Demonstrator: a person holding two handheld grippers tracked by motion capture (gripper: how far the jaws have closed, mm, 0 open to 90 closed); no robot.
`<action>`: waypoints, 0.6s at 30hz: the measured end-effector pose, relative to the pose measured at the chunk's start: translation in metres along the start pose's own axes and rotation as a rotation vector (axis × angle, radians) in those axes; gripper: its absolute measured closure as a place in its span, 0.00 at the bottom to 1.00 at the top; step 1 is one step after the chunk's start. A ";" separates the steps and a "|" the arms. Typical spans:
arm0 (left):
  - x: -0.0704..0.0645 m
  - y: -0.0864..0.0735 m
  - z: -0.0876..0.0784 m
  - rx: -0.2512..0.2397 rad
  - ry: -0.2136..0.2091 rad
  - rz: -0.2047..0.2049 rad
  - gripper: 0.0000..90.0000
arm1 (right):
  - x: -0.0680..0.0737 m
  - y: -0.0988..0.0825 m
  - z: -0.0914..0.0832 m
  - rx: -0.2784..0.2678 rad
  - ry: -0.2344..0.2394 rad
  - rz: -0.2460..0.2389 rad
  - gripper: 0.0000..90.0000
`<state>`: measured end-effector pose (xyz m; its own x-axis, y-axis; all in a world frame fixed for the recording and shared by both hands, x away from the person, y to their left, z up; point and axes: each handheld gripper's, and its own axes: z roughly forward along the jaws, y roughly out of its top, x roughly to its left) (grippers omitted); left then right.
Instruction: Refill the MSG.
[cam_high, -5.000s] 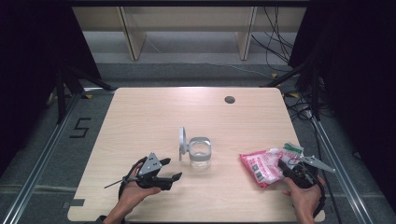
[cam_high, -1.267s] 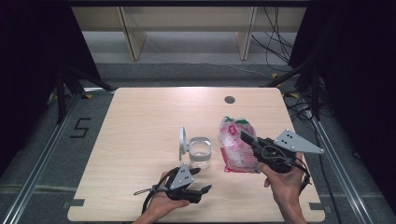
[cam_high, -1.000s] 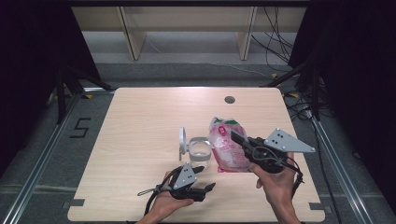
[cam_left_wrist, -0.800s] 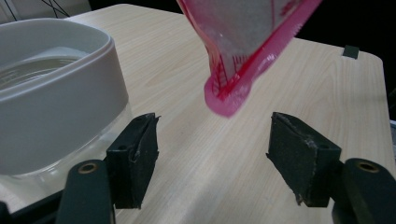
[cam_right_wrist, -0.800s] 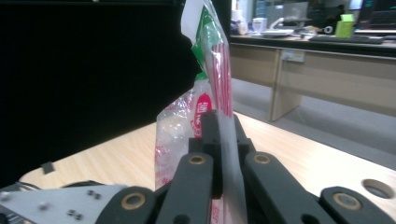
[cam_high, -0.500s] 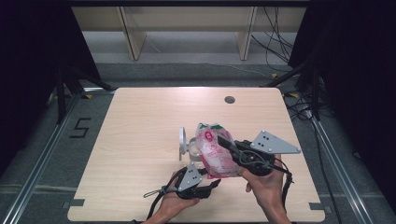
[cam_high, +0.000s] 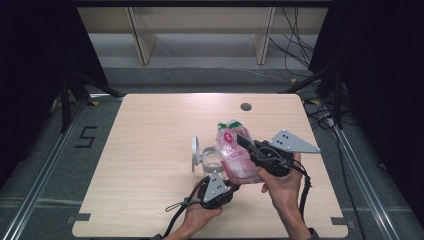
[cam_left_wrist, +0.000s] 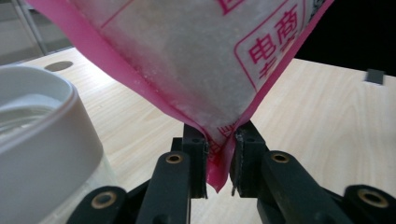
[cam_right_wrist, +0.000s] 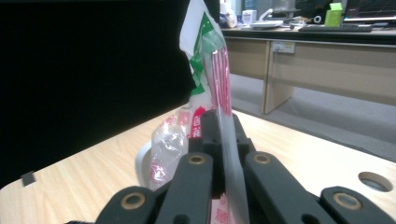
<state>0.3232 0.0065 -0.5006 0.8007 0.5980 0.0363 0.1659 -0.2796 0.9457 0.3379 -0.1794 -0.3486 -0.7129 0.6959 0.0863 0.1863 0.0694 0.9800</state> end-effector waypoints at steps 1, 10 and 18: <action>-0.001 0.002 0.001 0.002 0.011 0.004 0.87 | 0.000 0.001 0.000 0.000 -0.009 0.003 1.00; -0.006 0.009 0.016 -0.033 0.033 -0.084 0.87 | -0.006 0.009 0.009 -0.003 -0.031 -0.014 1.00; -0.013 0.009 0.021 -0.083 0.080 -0.105 0.87 | -0.002 0.015 0.014 0.013 -0.034 -0.009 1.00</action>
<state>0.3260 -0.0196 -0.4997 0.7329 0.6791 -0.0414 0.1951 -0.1514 0.9690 0.3517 -0.1693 -0.3366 -0.6913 0.7191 0.0707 0.1885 0.0850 0.9784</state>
